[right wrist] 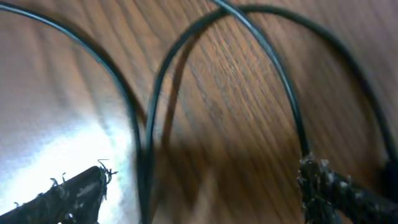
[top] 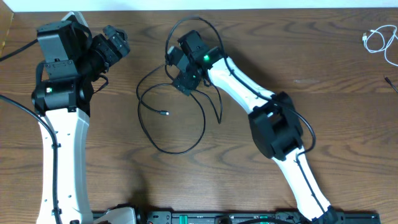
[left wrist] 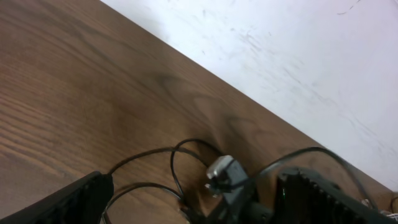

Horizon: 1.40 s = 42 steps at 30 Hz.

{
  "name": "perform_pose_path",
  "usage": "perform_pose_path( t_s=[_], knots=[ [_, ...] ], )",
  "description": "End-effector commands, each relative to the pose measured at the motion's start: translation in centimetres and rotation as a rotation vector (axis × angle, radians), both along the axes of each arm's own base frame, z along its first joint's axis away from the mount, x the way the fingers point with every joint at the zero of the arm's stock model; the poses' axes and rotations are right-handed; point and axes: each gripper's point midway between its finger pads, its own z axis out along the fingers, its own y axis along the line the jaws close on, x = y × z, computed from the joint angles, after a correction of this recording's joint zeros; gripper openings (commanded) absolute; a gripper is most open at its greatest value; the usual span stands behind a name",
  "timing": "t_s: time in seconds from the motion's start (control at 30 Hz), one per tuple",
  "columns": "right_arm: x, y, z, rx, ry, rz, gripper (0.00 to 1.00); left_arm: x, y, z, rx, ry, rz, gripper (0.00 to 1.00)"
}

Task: Untangle cables

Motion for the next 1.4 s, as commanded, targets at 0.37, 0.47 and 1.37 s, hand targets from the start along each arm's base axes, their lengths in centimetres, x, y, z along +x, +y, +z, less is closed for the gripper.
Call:
perform_pose_path(
  t_s=[0.37, 0.47, 1.37],
  knots=[
    [0.6, 0.5, -1.4, 0.010, -0.010, -0.015, 0.99, 0.0, 0.2, 0.4, 0.014, -0.006, -0.002, 0.93],
    [0.4, 0.4, -2.4, 0.005, 0.011, -0.030, 0.99, -0.1, 0.2, 0.3, 0.013, -0.001, -0.002, 0.93],
    [-3.5, -8.3, -4.9, -0.294, 0.253, -0.391, 0.01, -0.3, 0.1, 0.0, 0.010, 0.018, -0.002, 0.93]
  ],
)
